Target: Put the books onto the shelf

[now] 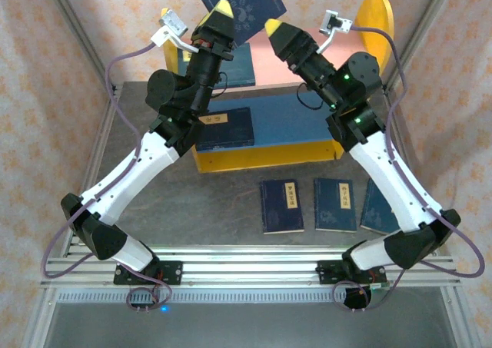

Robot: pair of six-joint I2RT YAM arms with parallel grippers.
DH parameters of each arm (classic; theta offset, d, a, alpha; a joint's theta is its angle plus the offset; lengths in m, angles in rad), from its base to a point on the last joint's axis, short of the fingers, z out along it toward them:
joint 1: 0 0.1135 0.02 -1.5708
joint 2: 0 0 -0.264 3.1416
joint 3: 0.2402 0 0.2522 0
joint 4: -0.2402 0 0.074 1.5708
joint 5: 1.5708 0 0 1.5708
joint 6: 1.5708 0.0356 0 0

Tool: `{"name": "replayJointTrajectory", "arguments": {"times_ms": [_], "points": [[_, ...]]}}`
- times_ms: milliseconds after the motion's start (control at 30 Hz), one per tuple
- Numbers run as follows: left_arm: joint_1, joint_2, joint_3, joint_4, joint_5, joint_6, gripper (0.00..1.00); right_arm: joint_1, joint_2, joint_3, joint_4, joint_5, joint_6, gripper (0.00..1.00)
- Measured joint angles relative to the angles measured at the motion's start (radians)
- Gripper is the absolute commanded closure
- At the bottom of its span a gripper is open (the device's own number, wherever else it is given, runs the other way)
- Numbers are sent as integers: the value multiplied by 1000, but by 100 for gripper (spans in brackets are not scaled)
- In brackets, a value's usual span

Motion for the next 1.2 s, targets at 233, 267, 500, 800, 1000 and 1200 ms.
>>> {"name": "replayJointTrajectory", "arguments": {"times_ms": [233, 267, 500, 800, 1000, 1200], "points": [[0, 18, -2, 51, 18, -51, 100, -1, 72, 46, 72, -34, 78, 9], [0, 23, -2, 59, 19, -58, 100, -1, 80, 53, 82, -38, 89, 12], [0, 69, -2, 86, 31, -92, 100, -1, 130, 93, 126, -69, 148, 71], [7, 77, -20, 85, 37, -90, 61, -3, 131, 94, 117, -87, 114, 96], [12, -3, -113, -40, 42, -61, 39, -8, 77, 33, 45, -110, 38, 98], [43, -199, -160, -385, 49, 28, 30, -42, -52, -47, -110, -146, -101, 99]]}}
